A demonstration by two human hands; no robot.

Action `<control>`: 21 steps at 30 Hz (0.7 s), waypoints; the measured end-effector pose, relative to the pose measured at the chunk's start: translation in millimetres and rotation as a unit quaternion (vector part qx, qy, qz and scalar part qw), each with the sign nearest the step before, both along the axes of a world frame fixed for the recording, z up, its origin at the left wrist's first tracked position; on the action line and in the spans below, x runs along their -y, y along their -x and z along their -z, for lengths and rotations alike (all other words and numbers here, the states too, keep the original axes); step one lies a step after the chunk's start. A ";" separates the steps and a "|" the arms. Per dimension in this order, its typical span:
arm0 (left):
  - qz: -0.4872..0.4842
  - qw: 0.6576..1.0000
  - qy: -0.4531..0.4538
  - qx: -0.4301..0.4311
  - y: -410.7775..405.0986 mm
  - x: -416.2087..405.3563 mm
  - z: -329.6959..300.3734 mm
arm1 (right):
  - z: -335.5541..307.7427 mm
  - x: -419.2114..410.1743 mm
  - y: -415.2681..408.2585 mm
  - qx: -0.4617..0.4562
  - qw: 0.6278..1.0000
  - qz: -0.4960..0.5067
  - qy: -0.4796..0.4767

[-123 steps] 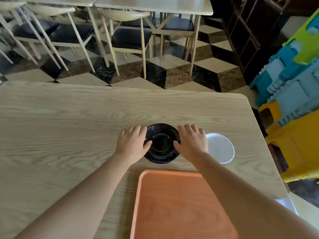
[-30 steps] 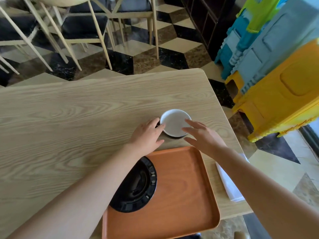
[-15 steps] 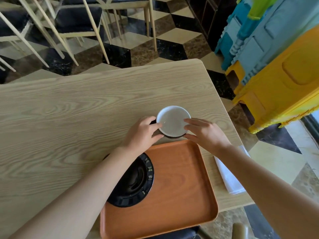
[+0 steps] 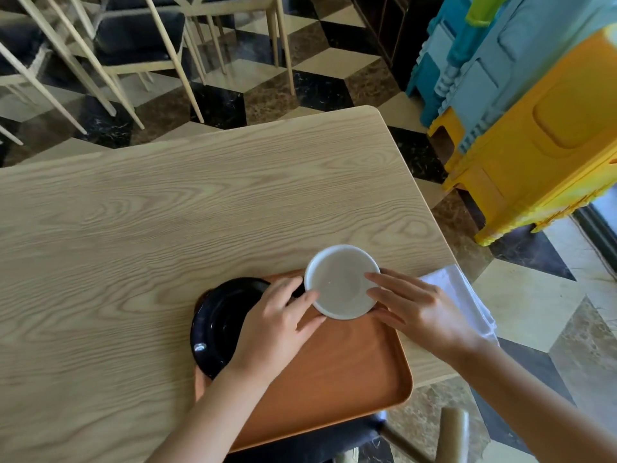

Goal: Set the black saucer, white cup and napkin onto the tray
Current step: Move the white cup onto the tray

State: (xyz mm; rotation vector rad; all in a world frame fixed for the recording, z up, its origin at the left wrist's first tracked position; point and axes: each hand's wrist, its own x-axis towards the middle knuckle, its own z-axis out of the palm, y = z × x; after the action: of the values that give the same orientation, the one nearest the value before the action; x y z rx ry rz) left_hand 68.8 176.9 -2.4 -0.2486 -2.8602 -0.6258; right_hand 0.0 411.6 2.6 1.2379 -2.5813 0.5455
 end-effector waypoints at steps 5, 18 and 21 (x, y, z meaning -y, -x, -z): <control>0.014 1.000 -0.001 -0.004 -10.5 -8.8 15.4 | 15.8 -7.2 -15.7 0.020 1.000 0.010 -0.007; -0.018 1.000 0.013 -0.020 6.8 -13.5 20.2 | 19.7 -3.5 -1.5 0.049 0.997 0.061 0.004; -0.025 1.000 -0.007 -0.010 7.8 -14.9 20.9 | 20.0 -2.4 0.7 0.045 0.997 0.062 0.007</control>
State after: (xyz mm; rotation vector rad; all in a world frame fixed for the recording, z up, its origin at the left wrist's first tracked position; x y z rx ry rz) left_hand 61.0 191.8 -23.2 -0.1794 -2.8334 -0.6293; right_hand -0.7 414.0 -17.4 1.0618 -2.7007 0.6061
